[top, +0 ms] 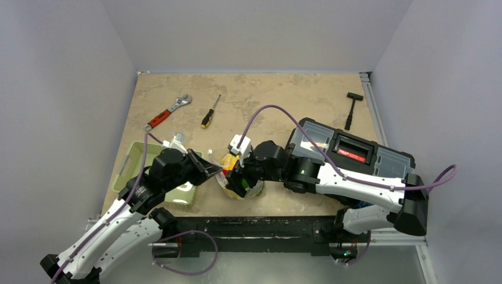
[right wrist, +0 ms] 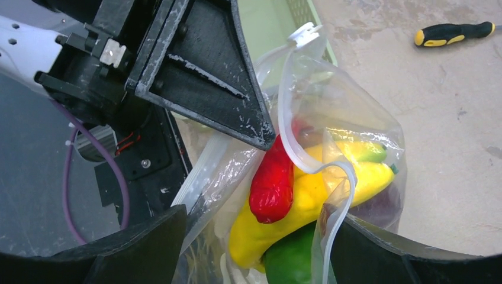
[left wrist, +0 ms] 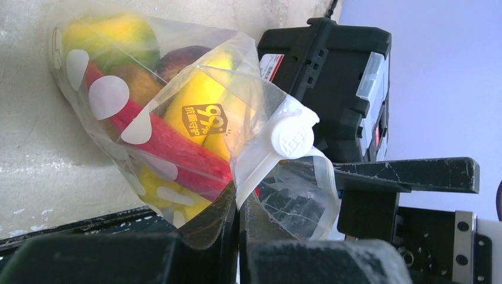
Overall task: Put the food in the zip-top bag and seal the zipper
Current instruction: Adjust the zipper food storage bag at the center of the board.
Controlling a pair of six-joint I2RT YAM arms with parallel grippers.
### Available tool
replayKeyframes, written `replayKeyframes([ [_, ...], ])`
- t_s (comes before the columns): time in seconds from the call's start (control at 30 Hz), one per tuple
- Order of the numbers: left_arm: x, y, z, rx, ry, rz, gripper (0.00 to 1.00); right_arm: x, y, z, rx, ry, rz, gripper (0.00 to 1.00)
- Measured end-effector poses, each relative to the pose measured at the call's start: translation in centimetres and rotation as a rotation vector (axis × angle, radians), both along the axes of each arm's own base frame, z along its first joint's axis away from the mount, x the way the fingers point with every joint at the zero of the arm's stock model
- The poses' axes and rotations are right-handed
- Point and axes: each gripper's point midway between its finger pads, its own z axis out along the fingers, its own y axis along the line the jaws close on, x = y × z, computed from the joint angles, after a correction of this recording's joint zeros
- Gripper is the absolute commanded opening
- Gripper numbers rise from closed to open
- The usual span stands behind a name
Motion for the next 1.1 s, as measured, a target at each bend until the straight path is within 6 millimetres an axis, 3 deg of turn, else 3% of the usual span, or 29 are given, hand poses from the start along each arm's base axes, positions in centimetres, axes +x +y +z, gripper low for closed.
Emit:
replayKeyframes([
  [0.2, 0.2, 0.0, 0.2, 0.013, 0.025, 0.011, 0.00, 0.4, 0.3, -0.1, -0.019, -0.036, -0.017, 0.89],
  [0.53, 0.1, 0.1, 0.1, 0.017, 0.032, 0.016, 0.00, 0.8, 1.9, 2.2, 0.053, 0.015, -0.064, 0.89],
  [0.77, -0.2, 1.0, 0.1, 0.018, 0.081, 0.070, 0.00, 0.6, 2.3, 1.6, 0.042, 0.022, -0.046, 0.90],
  [1.1, -0.4, 1.3, 0.2, -0.014, 0.249, 0.182, 0.00, 0.4, 2.3, 1.0, -0.033, -0.120, -0.030, 0.88],
])
